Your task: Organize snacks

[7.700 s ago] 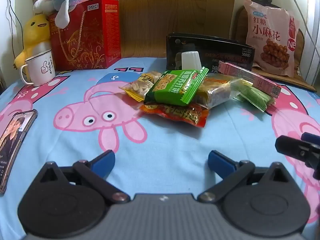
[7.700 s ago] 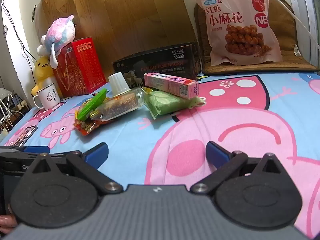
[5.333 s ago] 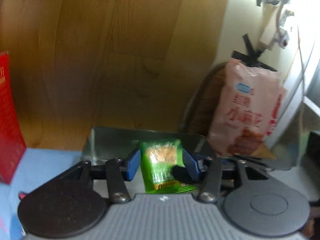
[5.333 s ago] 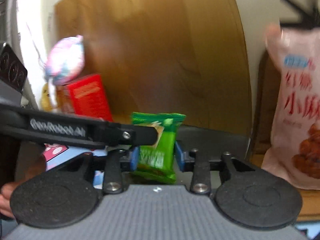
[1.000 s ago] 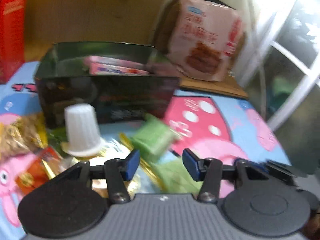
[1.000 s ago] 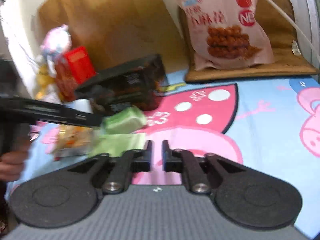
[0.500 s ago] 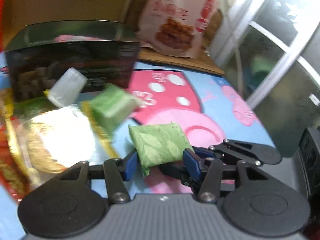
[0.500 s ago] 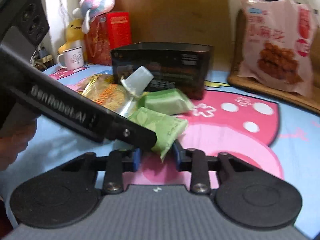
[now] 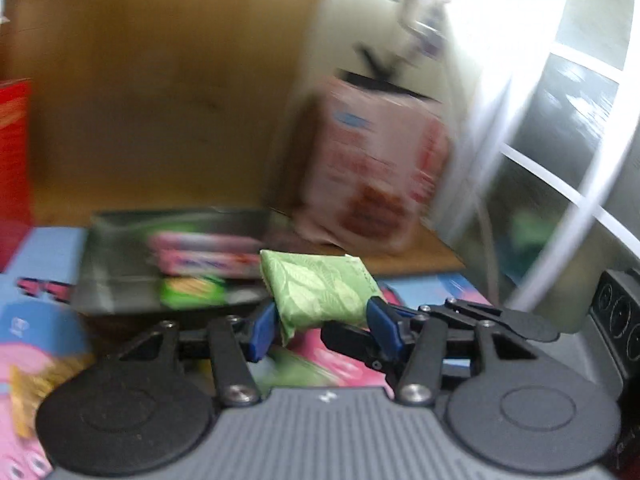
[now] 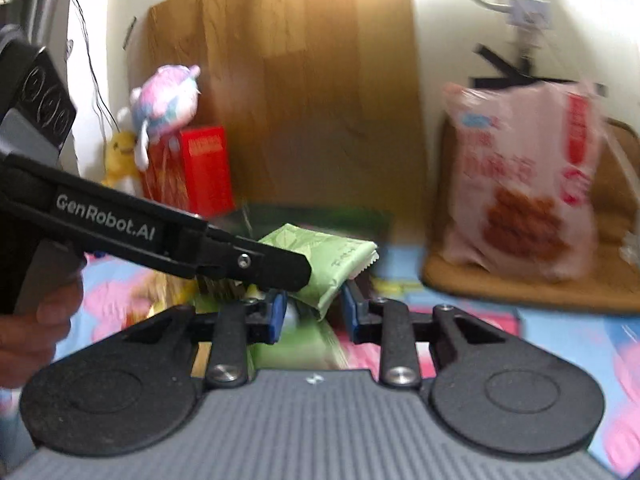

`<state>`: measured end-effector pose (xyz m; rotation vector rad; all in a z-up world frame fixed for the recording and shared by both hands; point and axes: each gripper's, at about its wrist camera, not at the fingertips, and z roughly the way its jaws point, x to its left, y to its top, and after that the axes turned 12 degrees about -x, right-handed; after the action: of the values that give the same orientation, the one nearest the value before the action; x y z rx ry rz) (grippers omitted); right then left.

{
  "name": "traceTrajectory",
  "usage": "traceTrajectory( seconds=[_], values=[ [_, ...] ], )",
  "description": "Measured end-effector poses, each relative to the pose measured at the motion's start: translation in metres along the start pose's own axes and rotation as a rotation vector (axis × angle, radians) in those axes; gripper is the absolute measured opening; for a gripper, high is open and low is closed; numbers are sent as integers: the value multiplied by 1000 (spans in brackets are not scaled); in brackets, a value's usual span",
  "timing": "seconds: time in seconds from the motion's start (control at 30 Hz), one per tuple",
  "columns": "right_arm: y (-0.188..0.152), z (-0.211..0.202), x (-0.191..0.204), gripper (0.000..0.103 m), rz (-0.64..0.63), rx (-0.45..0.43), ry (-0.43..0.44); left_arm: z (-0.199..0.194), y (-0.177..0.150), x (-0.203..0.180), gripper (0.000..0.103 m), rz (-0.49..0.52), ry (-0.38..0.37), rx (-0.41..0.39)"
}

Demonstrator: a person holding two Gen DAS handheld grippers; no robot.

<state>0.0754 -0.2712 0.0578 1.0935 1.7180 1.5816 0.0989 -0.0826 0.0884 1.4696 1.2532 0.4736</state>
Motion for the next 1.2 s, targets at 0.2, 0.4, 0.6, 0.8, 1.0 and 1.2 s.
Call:
traceTrajectory(
  seconds=[0.2,0.4,0.6,0.8,1.0,1.2],
  values=[
    [6,84,27,39,22,43,37,14,16,58,49,-50,161,-24],
    [7,77,28,48,87,-1,12,-19,17,97,50,-96,214,-97],
    [-26,16,22,48,257,49,76,-67,-24,117,50,-192,225,-65],
    [-60,-26,31,48,345,107,21,-92,-68,89,50,-90,363,9],
    [-70,-59,52,49,317,68,-88,-110,-91,73,50,-101,431,2],
    [-83,-79,77,59,346,43,-141,-123,-108,49,50,-20,471,0]
  ],
)
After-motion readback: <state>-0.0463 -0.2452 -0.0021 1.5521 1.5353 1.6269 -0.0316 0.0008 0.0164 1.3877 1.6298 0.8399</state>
